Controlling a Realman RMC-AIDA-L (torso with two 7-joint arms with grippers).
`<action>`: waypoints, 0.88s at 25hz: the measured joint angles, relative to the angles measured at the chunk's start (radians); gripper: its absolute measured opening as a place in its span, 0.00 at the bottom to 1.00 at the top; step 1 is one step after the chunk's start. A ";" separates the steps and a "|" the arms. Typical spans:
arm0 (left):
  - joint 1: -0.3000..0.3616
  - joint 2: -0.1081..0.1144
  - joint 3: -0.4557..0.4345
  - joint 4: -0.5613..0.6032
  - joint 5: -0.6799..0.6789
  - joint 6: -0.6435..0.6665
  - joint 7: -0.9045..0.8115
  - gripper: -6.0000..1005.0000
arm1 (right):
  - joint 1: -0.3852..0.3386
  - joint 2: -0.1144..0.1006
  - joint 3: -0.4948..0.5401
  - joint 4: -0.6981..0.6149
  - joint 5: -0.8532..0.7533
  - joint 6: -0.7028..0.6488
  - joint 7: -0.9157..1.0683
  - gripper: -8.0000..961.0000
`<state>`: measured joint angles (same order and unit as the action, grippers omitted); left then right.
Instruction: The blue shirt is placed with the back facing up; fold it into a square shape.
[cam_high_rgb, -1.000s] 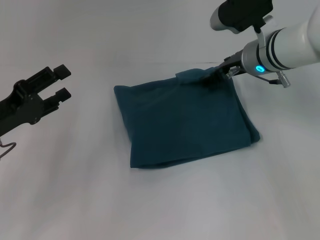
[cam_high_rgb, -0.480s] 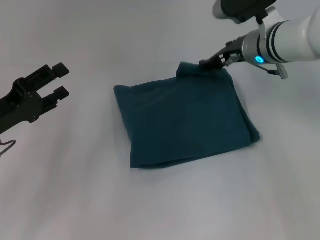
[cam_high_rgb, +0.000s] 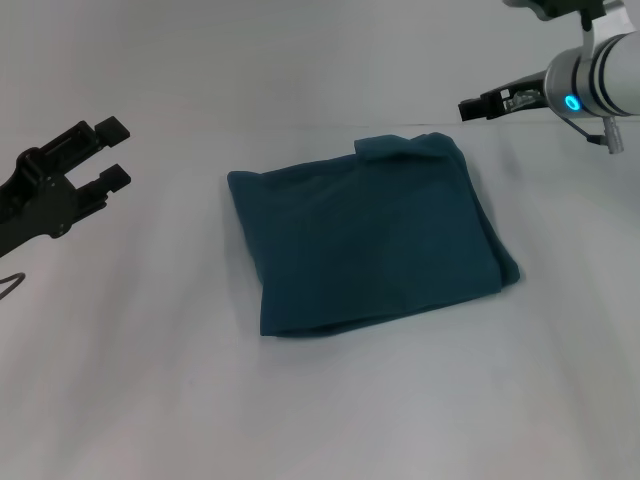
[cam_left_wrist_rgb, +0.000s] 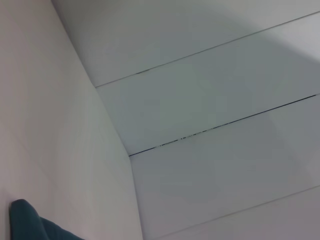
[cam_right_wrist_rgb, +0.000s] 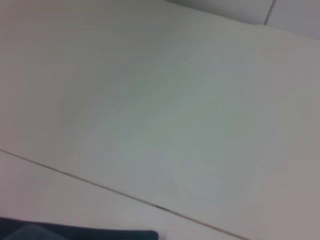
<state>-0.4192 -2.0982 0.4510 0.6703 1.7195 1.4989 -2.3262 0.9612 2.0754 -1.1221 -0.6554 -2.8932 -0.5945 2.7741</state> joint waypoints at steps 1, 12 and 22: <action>0.000 0.000 -0.001 0.000 0.000 -0.002 0.002 0.79 | -0.012 0.001 0.002 -0.018 0.026 -0.012 -0.031 0.99; 0.005 0.000 -0.017 -0.003 -0.008 -0.002 0.005 0.79 | -0.046 0.013 -0.026 -0.086 0.254 -0.137 -0.338 0.99; -0.001 0.000 -0.017 -0.022 -0.013 -0.003 0.008 0.79 | -0.005 0.019 -0.116 -0.035 0.209 -0.088 -0.346 0.99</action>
<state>-0.4206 -2.0985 0.4340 0.6483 1.7063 1.4959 -2.3185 0.9560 2.0941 -1.2378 -0.6900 -2.6845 -0.6829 2.4277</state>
